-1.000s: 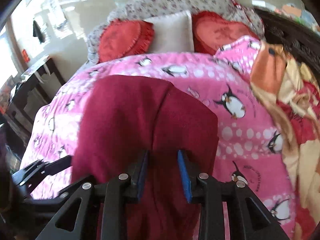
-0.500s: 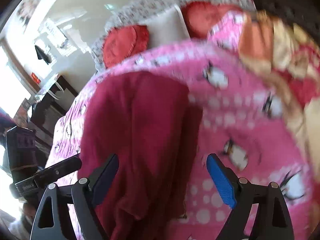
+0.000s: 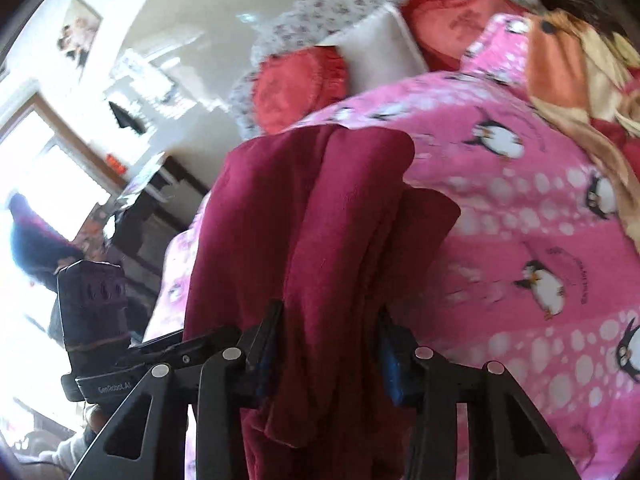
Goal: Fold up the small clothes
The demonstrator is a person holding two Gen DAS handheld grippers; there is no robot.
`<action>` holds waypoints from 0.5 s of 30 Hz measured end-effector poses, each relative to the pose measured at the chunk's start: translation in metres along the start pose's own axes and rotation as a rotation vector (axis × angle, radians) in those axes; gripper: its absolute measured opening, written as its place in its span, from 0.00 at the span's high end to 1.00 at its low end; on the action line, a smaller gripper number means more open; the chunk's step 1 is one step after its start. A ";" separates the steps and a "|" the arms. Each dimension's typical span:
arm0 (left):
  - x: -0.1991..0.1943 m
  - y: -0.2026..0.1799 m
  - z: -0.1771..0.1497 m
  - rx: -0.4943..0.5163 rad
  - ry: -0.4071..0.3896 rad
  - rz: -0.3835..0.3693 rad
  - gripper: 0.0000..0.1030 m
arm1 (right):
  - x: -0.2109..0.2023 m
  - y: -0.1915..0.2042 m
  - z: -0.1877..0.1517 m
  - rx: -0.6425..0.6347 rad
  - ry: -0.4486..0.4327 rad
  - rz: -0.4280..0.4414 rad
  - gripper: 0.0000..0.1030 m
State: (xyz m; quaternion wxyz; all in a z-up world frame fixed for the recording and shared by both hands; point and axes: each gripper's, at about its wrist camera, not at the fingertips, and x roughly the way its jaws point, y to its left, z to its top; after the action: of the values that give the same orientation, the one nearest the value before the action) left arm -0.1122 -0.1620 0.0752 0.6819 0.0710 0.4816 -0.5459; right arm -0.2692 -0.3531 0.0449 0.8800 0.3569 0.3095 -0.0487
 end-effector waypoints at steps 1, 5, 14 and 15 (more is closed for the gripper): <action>-0.014 0.003 -0.008 0.011 0.012 0.024 0.41 | 0.004 0.007 -0.003 0.002 0.017 0.014 0.60; -0.036 0.030 -0.042 -0.032 0.068 0.100 0.41 | 0.034 0.034 -0.034 0.022 0.117 0.065 0.59; -0.059 0.057 -0.070 -0.098 -0.003 0.247 0.37 | 0.030 0.075 -0.050 -0.133 0.117 -0.155 0.55; -0.067 0.053 -0.066 -0.090 -0.027 0.284 0.37 | 0.027 0.082 -0.048 -0.169 0.114 -0.159 0.55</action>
State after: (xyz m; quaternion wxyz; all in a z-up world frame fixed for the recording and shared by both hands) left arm -0.1034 -0.0546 0.0662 0.7612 0.1003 0.4815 -0.4228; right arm -0.2468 -0.2572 0.0522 0.8814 0.2580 0.3891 -0.0718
